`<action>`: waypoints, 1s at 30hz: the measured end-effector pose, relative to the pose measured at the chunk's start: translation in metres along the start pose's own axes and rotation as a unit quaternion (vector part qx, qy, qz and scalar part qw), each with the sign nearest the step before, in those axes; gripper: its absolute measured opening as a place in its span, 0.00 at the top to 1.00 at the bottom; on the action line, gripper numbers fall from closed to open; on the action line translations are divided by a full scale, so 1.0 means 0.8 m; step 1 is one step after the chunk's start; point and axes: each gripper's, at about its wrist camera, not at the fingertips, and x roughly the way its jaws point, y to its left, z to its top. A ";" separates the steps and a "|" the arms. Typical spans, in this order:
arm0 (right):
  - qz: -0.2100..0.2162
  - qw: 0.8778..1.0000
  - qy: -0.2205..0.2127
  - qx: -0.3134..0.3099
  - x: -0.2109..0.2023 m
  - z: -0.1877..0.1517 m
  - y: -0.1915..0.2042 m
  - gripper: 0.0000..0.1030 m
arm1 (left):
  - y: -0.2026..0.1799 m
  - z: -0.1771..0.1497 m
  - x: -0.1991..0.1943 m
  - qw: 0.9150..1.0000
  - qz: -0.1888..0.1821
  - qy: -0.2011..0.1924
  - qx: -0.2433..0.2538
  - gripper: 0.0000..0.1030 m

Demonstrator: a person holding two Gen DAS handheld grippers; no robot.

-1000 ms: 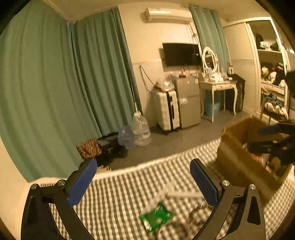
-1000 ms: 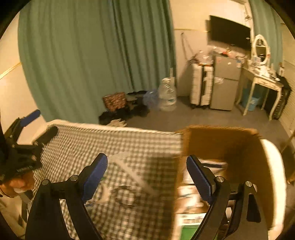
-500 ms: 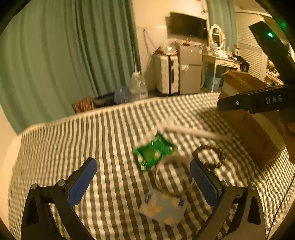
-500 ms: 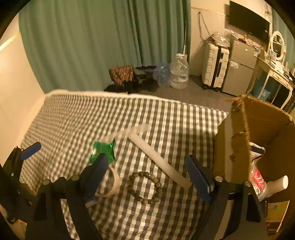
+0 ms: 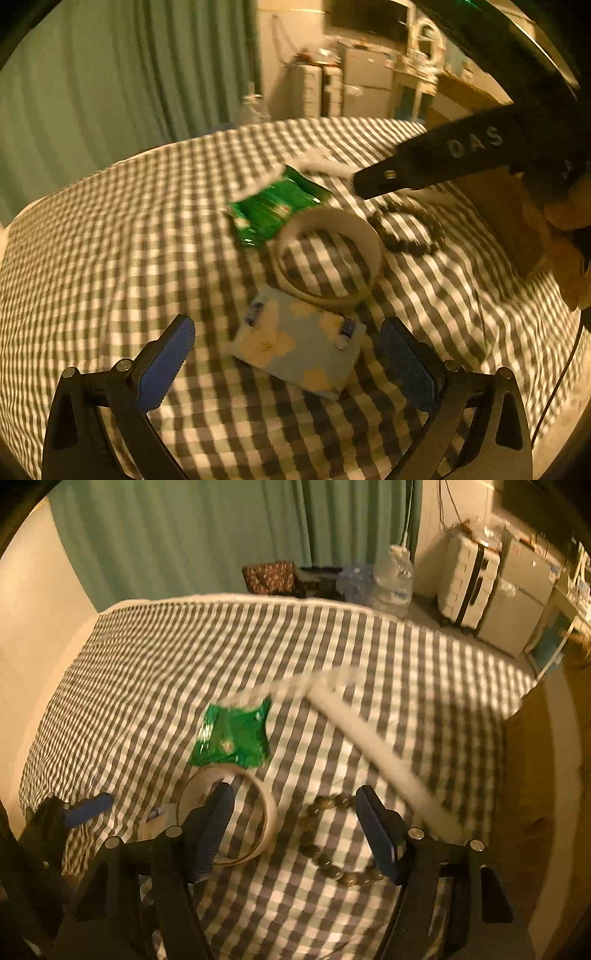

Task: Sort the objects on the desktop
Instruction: 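Grasp the floral tissue pack with left tool while right tool grasps the tape roll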

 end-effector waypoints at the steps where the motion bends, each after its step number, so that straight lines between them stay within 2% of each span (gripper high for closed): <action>1: 0.001 1.000 0.006 0.002 0.005 -0.003 0.001 0.34 | 0.000 0.000 0.004 1.000 0.002 0.003 0.007 0.00; 5: 0.002 0.999 0.033 -0.012 0.025 -0.015 0.011 0.35 | 0.014 0.004 0.028 1.000 -0.002 0.019 -0.012 0.00; 9: -0.006 0.996 0.079 -0.041 0.057 -0.028 0.025 0.50 | 0.010 -0.002 0.039 1.000 -0.017 0.026 0.001 0.01; 12: -0.013 0.995 0.089 -0.045 0.063 -0.033 0.023 0.56 | 0.003 -0.010 0.040 0.998 -0.038 0.045 0.007 0.03; 14: -0.014 0.995 0.088 -0.043 0.062 -0.034 0.021 0.66 | -0.006 -0.017 0.042 0.998 -0.030 0.054 0.025 0.03; 15: -0.015 0.995 0.091 -0.045 0.063 -0.035 0.021 0.77 | -0.009 -0.020 0.041 0.998 -0.026 0.048 0.033 0.03; 16: -0.017 0.994 0.094 -0.049 0.064 -0.035 0.021 0.82 | -0.009 -0.020 0.042 0.998 -0.027 0.050 0.031 0.05; 17: -0.018 0.994 0.096 -0.052 0.064 -0.036 0.022 0.83 | -0.008 -0.018 0.042 0.998 -0.029 0.054 0.027 0.14; 18: -0.017 0.994 0.096 -0.053 0.063 -0.036 0.022 0.85 | -0.005 -0.013 0.041 0.998 -0.029 0.055 0.022 0.17; 23: -0.011 0.995 0.080 -0.064 0.047 -0.041 0.020 0.86 | 0.000 -0.004 0.043 0.997 -0.034 0.065 0.030 0.19; 28: -0.011 0.996 0.064 -0.060 0.026 -0.038 0.009 0.86 | 0.017 0.012 0.033 0.998 -0.032 0.053 0.009 0.19; 30: -0.026 0.996 0.051 -0.069 0.020 -0.039 0.003 0.86 | 0.028 0.023 0.027 0.999 -0.027 0.044 -0.002 0.19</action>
